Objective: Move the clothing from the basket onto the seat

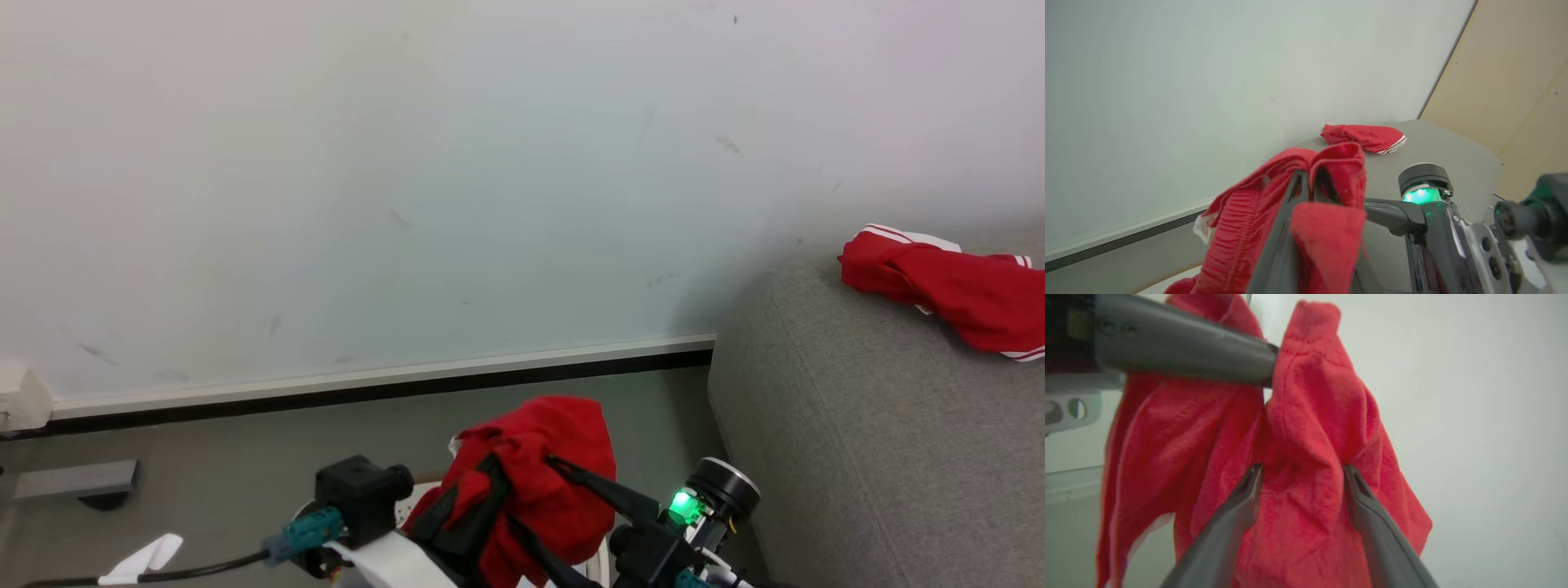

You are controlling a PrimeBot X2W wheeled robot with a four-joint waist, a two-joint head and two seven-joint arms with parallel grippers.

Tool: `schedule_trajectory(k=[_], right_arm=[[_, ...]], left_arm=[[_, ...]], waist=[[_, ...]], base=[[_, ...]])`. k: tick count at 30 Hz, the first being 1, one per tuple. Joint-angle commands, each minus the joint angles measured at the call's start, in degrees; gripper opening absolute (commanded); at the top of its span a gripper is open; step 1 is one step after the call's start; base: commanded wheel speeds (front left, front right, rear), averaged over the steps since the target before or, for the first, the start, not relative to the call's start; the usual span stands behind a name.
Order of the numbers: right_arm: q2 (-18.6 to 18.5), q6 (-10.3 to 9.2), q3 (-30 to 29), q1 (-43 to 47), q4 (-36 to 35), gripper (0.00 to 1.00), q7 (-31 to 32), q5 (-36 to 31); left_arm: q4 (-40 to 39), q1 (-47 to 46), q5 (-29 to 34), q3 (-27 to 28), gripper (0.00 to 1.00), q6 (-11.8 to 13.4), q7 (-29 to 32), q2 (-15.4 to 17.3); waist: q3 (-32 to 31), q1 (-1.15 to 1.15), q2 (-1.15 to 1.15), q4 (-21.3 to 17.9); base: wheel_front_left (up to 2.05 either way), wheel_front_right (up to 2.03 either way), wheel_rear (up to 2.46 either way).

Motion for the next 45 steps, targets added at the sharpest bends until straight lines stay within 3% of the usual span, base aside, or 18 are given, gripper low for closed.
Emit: schedule_trajectory(k=[1,2,3,9,12,13,14,25,35,41,45], right_arm=[[0.4,-0.12,0.8,-1.2,1.5,1.0,0.0,0.6],[0.6,-0.12,1.2,-1.4,2.7,0.24,0.0,1.6],[0.8,-0.12,1.6,-1.8,3.6,0.0,0.0,2.6],[1.6,-0.12,-0.8,-2.3,4.7,0.0,0.0,6.6],[1.6,-0.12,-3.1,-2.3,4.6,0.0,0.0,7.1],[1.3,-0.13,-4.0,-2.4,4.4,0.0,0.0,7.1],[1.0,-0.13,-5.0,-2.6,4.2,0.0,0.0,6.9],[-3.3,-0.13,-14.8,-4.2,1.2,0.0,0.0,3.9],[-5.1,-0.13,-19.9,-4.0,-1.3,0.0,0.0,1.9],[-5.0,-0.13,-23.1,-3.3,-2.2,0.0,0.0,1.3],[-5.0,-0.13,-26.9,-4.8,-2.5,0.0,0.0,1.3]], left_arm=[[-0.3,-0.7,0.6,-0.5,0.0,-0.3,0.3,-0.2],[-0.3,-0.8,0.7,-0.8,0.0,-0.5,0.5,-0.5],[-0.2,-0.8,0.7,-1.1,0.0,-0.6,0.6,-0.8],[1.8,-0.2,1.2,-1.3,0.02,0.0,-0.5,-1.1],[2.9,0.2,1.3,-1.2,0.26,0.0,-1.4,-1.1],[3.3,0.3,1.5,-1.1,0.5,0.0,-1.9,-1.2],[3.6,0.2,1.9,-1.3,1.0,-0.1,-2.4,-1.2],[7.0,-1.0,4.2,-3.4,1.0,-1.3,-5.8,-3.0],[8.8,-3.3,5.2,-4.2,1.0,-2.1,-7.4,-4.6],[9.4,-4.7,6.3,-4.4,1.0,-2.1,-7.4,-4.4],[8.6,-7.3,6.8,-4.5,1.0,-2.6,-6.4,-3.8]], waist=[[-0.1,0.0,0.0,0.2],[-0.1,0.0,0.0,0.4],[-0.2,0.0,0.0,0.6],[-0.1,0.0,0.0,0.7],[0.2,0.0,0.0,0.2],[0.3,0.0,0.0,-0.1],[0.5,0.0,0.0,-0.4],[2.9,0.0,0.0,-7.9],[5.8,0.0,0.0,-16.2],[8.5,0.0,0.0,-17.5],[13.2,0.0,0.0,-16.2]], base=[[0.0,0.0,0.0],[0.0,0.0,0.0],[0.0,0.0,0.0],[0.0,0.0,0.0],[0.0,0.0,0.0],[0.0,0.0,0.0],[0.0,0.0,0.0],[0.0,0.0,0.0],[0.0,0.0,0.0],[0.0,0.0,0.0],[0.0,0.0,0.0]])
